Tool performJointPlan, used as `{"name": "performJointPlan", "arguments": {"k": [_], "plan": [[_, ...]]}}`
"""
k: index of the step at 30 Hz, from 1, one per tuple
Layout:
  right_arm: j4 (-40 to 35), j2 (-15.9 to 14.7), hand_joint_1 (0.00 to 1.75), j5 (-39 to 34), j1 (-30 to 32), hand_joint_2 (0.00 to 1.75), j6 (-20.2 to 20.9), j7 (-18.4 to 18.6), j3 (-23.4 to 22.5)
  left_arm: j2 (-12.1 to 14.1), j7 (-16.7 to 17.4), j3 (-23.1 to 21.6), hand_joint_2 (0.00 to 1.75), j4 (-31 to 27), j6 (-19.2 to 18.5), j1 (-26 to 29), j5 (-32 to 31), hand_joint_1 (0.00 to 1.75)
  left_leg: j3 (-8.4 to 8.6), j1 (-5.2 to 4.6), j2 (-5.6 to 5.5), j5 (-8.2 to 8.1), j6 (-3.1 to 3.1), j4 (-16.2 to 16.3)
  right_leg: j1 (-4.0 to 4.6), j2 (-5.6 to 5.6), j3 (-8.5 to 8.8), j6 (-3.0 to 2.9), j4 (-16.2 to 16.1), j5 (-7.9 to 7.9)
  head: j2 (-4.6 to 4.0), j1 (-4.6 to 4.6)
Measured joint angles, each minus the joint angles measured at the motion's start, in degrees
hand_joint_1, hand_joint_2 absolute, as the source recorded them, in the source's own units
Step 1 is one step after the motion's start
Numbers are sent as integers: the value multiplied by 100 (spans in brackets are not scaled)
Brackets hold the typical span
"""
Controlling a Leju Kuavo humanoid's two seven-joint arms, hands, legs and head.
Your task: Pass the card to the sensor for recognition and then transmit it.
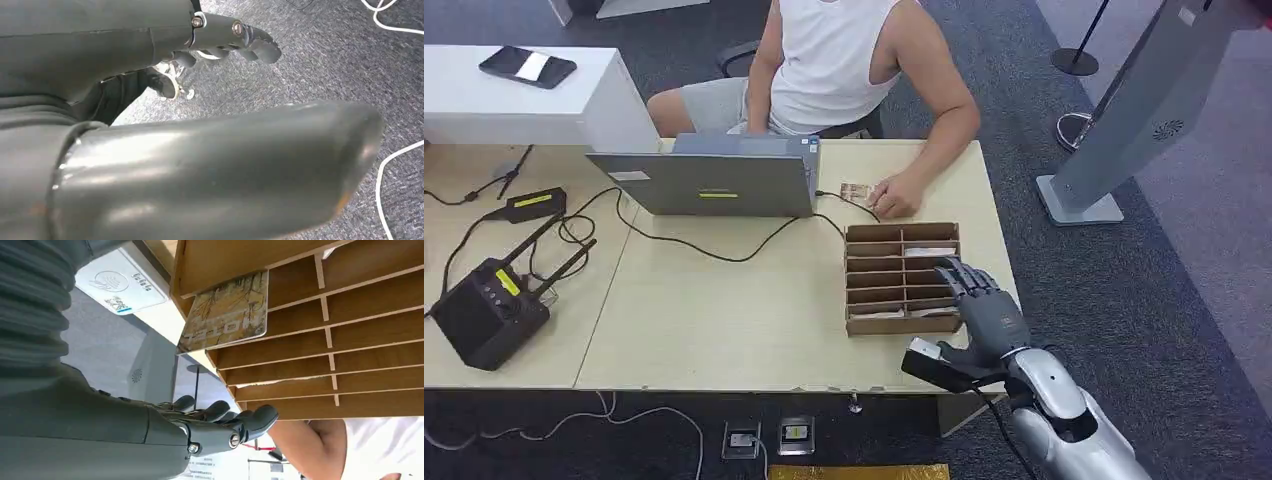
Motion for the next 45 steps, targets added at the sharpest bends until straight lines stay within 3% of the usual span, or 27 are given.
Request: {"name": "performJointPlan", "arguments": {"k": [1, 3, 4, 5, 9, 21, 33, 45], "plan": [[0, 0, 0, 0, 0, 175, 0, 0, 0, 0, 0, 0, 0, 0, 0, 0, 0, 0, 0, 0, 0, 0, 0, 0, 0, 0, 0, 0, 0, 0, 0, 0], [5, 0, 147, 0, -1, 175, 2, 0, 0, 0, 0, -2, 0, 0, -2, 0, 0, 0, 0, 0, 0, 0, 0, 0, 0, 0, 0, 0, 0, 0, 0, 0], [9, 2, 147, 0, -1, 175, 2, 0, 0, 0, 0, 0, 0, 0, -2, 0, 0, 0, 0, 0, 0, 0, 0, 0, 0, 0, 0, 0, 0, 0, 0, 0], [53, 18, 175, -13, -13, 175, 42, -13, 7, 0, 0, 0, 0, 0, -9, 0, 0, 0, 0, 0, 0, 0, 0, 0, 0, 1, 0, 0, 0, 0, 0, 0], [147, 96, 175, -155, -125, 175, 378, -81, 135, 4, 0, -2, 0, 0, -107, -30, -68, 0, 1, 0, 0, 0, 0, 0, 0, -1, 0, 0, 0, 0, 0, 0], [166, 131, 175, -195, -177, 175, 387, -63, 146, 4, 13, -2, 0, 0, -109, -61, -107, 0, 1, 0, 0, 0, 0, 0, 0, 1, -1, 0, 0, 0, 0, 0], [354, 168, 175, -214, -282, 175, 114, -199, 131, 2, 39, -4, 0, 0, -103, -103, -138, 0, 1, 0, 0, 0, 0, 0, 0, 4, 0, 0, 0, 0, 0, 0], [404, 166, 175, -22, -1102, 175, -18, -575, -324, 2, 39, -4, 0, 0, -107, -174, -280, 0, 1, -1, 8, 1, 0, 2, -1, 10, -4, -4, 2, 5, 0, -2]]}}
